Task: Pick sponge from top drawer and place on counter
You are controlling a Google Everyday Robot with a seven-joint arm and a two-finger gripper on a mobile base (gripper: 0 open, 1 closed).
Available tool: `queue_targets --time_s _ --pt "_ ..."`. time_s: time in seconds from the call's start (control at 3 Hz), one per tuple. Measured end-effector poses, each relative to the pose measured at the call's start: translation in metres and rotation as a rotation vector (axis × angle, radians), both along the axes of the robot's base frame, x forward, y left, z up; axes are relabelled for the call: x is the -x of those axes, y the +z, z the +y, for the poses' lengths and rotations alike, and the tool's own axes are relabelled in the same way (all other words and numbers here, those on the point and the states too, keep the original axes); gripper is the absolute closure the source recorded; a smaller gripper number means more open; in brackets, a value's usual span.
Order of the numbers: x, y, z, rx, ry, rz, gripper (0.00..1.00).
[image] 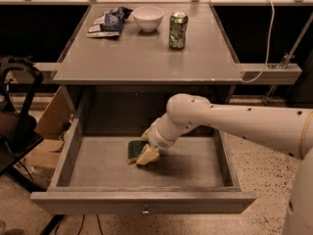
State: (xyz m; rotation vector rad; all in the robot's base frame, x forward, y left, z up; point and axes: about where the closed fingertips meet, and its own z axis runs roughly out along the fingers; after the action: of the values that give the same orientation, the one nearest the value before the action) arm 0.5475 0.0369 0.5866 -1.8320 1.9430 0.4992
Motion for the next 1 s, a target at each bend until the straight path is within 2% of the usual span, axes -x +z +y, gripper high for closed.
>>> queue_targets --time_s 0.33,0.67,1.0 --pt "0.0 0.006 0.0 0.0 0.0 0.0 1.0" --pt "-0.008 0.034 -0.003 0.035 -0.005 0.0 1.0" --pt "-0.054 0.143 -0.005 0.133 -0.075 -0.078 1.0"
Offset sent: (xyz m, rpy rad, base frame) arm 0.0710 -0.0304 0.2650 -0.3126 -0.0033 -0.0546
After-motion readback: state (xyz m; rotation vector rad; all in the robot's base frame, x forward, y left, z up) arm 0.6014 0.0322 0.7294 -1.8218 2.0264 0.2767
